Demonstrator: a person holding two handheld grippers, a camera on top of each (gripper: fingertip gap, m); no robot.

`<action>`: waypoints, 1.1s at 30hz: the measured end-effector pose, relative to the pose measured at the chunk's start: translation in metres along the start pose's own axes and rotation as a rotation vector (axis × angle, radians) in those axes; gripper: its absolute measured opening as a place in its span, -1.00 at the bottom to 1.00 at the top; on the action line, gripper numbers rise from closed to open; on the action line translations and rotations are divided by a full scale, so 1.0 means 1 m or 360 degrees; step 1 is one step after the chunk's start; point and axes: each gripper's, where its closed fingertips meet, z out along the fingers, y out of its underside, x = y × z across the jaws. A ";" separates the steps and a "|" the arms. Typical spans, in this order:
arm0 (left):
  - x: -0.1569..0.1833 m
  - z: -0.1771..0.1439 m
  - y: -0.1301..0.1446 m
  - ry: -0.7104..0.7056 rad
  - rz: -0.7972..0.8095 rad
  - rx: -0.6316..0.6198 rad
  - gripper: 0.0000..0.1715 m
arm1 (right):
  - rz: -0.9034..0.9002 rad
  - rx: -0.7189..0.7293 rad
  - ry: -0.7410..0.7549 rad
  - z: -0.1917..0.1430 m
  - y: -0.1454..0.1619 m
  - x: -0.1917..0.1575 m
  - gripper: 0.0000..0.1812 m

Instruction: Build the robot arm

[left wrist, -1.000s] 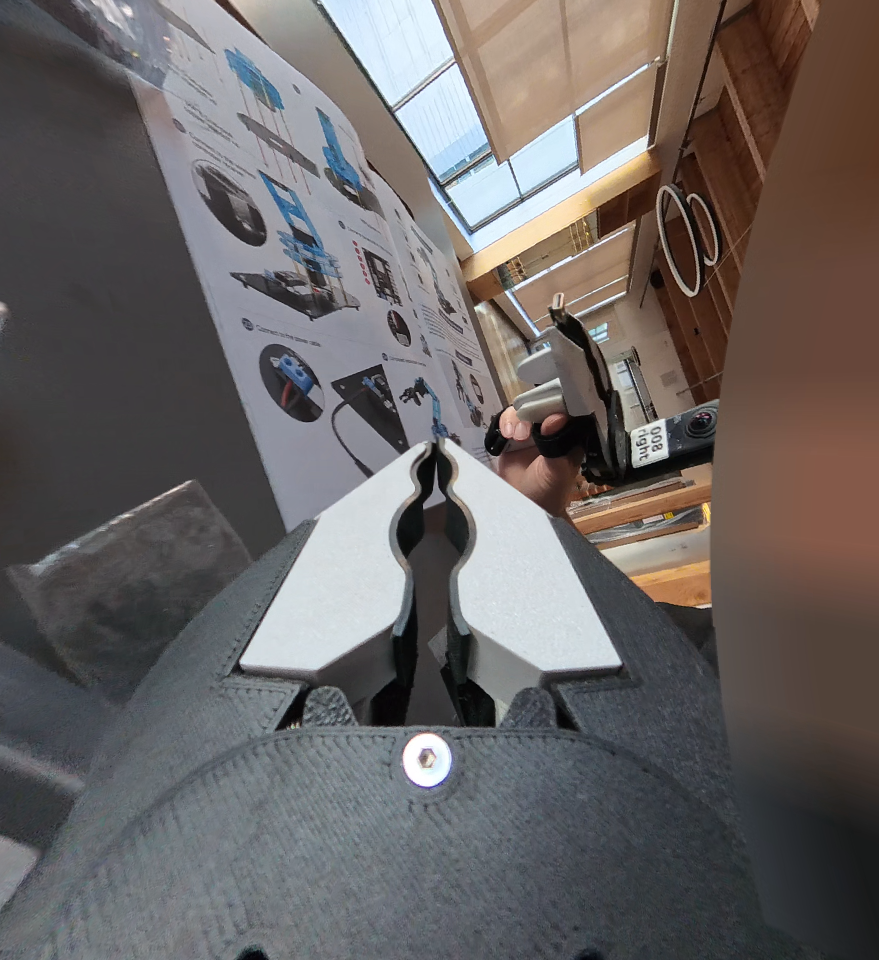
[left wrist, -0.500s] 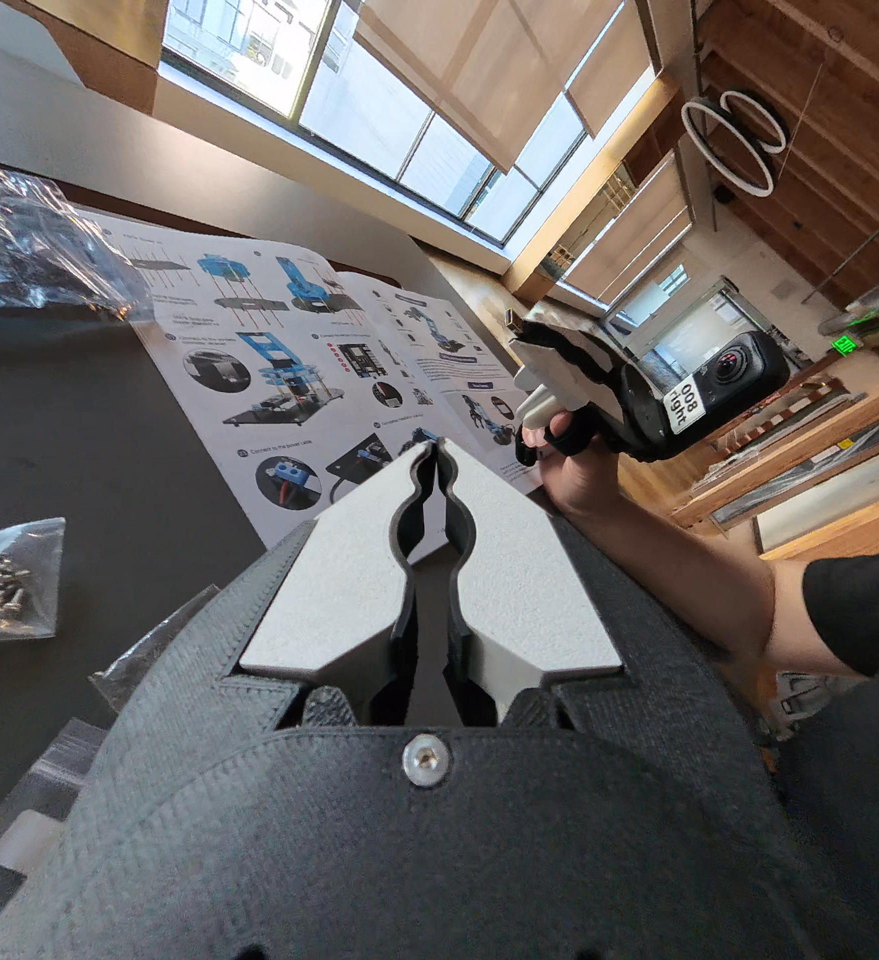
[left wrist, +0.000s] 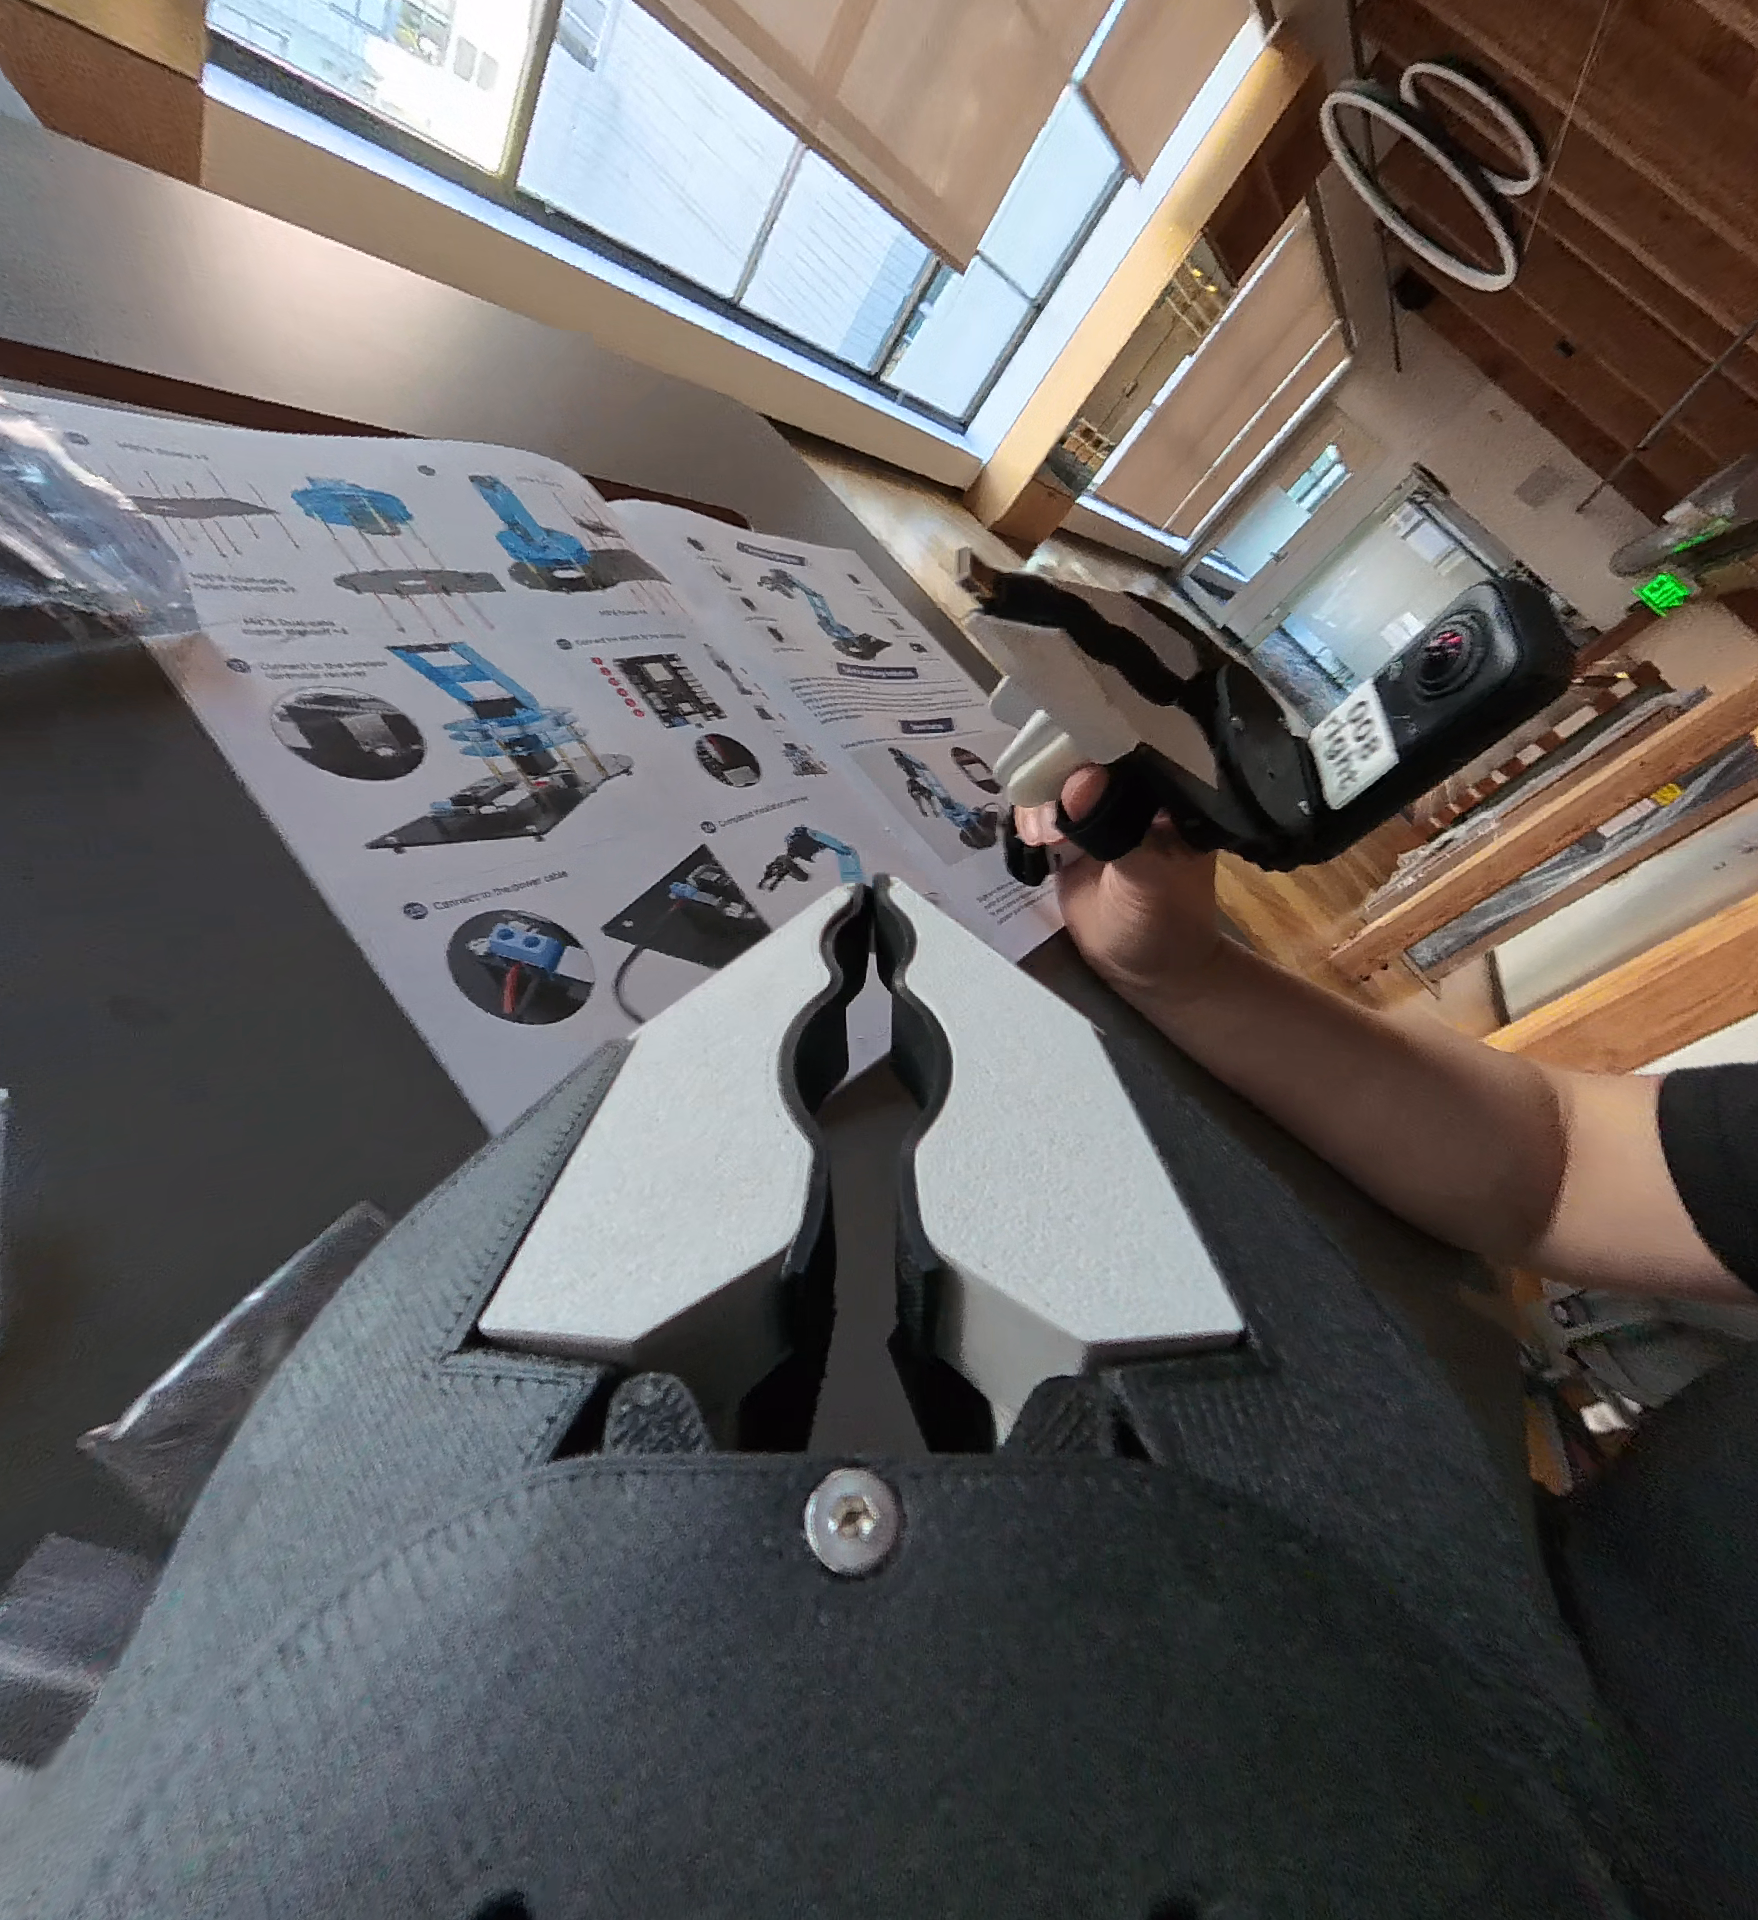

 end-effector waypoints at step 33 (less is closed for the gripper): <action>0.008 -0.001 0.002 -0.0002 -0.0046 0.0011 -1.00 | 0.0061 -0.0064 -0.0035 0.007 0.010 0.002 -0.86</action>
